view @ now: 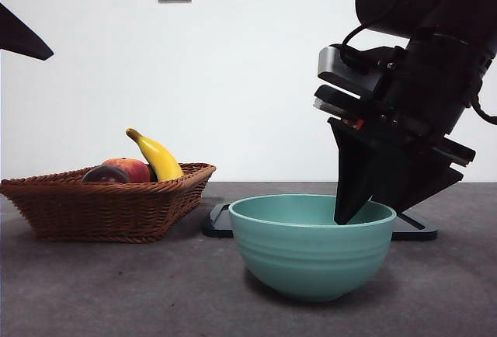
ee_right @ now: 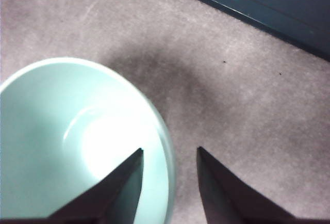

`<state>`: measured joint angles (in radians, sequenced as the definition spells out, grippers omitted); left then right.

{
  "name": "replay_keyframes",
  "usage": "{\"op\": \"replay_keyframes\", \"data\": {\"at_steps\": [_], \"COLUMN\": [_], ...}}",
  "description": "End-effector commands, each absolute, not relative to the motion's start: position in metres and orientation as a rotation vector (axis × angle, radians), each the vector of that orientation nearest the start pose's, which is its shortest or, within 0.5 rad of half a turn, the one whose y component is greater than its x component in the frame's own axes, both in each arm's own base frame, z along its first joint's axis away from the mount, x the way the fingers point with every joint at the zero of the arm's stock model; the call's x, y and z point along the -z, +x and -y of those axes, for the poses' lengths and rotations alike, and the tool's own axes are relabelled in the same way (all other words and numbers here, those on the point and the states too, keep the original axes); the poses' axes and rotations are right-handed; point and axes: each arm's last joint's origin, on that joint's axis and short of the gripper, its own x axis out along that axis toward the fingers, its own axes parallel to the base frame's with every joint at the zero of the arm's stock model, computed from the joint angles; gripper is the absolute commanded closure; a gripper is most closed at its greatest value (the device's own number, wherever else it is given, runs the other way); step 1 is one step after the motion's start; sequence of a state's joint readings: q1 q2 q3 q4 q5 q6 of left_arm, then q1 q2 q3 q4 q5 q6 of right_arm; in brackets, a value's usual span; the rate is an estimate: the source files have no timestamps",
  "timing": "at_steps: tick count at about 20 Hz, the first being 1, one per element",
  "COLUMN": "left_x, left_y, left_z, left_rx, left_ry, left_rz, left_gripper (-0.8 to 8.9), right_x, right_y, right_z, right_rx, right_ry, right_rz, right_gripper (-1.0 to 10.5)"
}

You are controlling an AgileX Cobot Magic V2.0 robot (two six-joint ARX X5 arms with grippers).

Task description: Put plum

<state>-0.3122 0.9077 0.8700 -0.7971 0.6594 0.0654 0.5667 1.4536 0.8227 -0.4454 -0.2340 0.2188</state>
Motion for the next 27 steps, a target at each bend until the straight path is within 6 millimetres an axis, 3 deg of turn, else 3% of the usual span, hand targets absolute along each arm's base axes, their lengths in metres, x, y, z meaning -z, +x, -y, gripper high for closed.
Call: {"op": "replay_keyframes", "data": {"at_steps": [1,7,12,20,27], "left_x": [-0.298,-0.298,-0.298,-0.296,-0.296], "left_y": [0.153,0.153,0.153,0.152,0.151], "left_z": [0.069,0.069,0.069,0.069,0.068], "left_rx": [0.956,0.956,0.956,0.953,0.952], "left_ry": [-0.081,-0.081,-0.081,-0.086,-0.088], "left_rz": [-0.809,-0.809,-0.809,-0.830,-0.841], "left_gripper": [3.78,3.78,3.78,3.78,3.78], "right_x": [-0.189,-0.248,-0.294,-0.313,-0.319], "right_y": [0.224,0.213,0.182,0.131,0.118], "right_z": [-0.152,-0.137,-0.118,-0.090,-0.082], "right_rx": [-0.592,-0.596,-0.657,-0.772,-0.781], "right_ry": [0.018,0.036,0.016,-0.013,-0.016], "right_rz": [-1.145,-0.982,-0.870,-0.903,-0.873], "right_gripper": [7.7,7.7,7.7,7.7,7.7]}}
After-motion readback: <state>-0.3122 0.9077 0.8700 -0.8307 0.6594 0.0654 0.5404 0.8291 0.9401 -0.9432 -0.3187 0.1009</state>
